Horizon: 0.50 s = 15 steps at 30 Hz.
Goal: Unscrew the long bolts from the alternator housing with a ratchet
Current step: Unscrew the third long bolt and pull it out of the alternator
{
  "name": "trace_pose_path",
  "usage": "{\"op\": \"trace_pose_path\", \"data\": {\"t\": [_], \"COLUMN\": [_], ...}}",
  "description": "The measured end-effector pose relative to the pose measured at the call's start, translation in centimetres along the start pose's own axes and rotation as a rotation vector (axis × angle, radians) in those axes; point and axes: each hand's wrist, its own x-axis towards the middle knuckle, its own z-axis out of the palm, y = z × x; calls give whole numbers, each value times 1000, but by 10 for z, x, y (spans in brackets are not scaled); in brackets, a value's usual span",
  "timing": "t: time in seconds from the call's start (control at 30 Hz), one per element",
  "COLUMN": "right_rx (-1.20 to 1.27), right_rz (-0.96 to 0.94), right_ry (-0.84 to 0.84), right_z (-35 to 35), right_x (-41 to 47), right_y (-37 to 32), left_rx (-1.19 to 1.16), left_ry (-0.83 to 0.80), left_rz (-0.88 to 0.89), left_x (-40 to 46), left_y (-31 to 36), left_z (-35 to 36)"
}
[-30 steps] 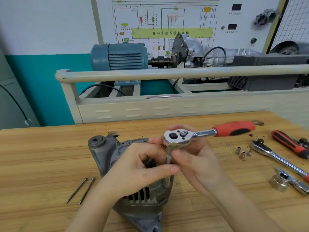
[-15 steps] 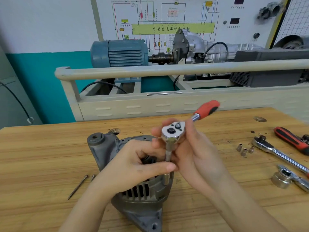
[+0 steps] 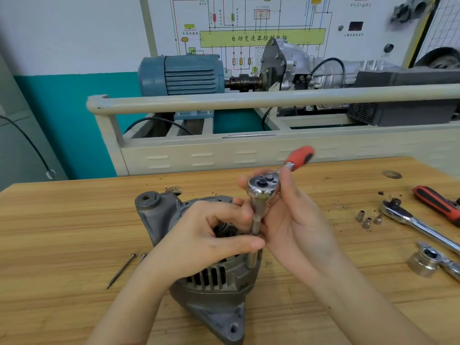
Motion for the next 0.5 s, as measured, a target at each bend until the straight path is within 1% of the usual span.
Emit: {"op": "trace_pose_path", "data": {"t": [0.07,0.13,0.2,0.3,0.37,0.43,0.5], "right_rx": [85,138,144,13,-23,-1,49], "right_rz": [-37,-40,-31,9,43,42,14], "right_ry": [-81,-125,-116,-42,-6,-24,-79], "right_z": [1,1,-1,-4,-7,-6,-3], "right_x": [0,0,1,2,4,4,4], "right_y": [-1,-2,-2,-2,-2,-1,0], "left_rx": [30,37,44,13,-3,10,8], "left_ry": [57,88,68,-39,-78,-52,-1], "left_rz": [11,24,18,-9,-10,5,10], "left_x": [0,0,1,1,2,2,1], "left_y": [-1,-1,-1,1,2,2,1], "left_z": [1,3,2,0,0,1,3]}}
